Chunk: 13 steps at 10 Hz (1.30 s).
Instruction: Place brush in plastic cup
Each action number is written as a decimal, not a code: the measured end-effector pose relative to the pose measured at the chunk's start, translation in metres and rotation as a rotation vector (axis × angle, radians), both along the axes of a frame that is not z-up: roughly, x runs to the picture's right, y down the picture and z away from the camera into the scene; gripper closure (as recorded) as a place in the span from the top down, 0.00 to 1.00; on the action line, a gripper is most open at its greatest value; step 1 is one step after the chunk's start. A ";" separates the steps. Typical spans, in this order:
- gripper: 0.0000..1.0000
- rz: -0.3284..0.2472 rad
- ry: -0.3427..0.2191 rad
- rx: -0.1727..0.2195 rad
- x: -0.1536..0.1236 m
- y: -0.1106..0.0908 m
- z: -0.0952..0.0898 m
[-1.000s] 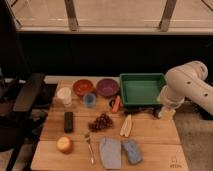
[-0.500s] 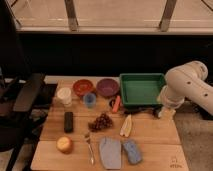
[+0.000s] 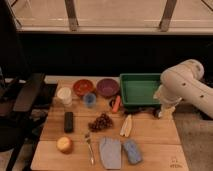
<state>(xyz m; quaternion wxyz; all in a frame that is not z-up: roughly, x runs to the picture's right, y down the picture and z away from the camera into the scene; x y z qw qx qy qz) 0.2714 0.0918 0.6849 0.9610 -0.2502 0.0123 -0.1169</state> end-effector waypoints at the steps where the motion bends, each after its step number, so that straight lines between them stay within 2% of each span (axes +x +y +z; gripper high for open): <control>1: 0.65 -0.034 -0.015 -0.002 -0.007 0.007 0.011; 3: 0.65 -0.069 -0.049 -0.020 -0.021 0.022 0.037; 6: 0.65 -0.095 -0.126 -0.089 -0.040 0.039 0.067; 9: 0.65 -0.047 -0.183 -0.151 -0.055 0.043 0.085; 11: 0.65 -0.014 -0.204 -0.174 -0.063 0.042 0.092; 13: 0.65 -0.001 -0.215 -0.173 -0.066 0.042 0.094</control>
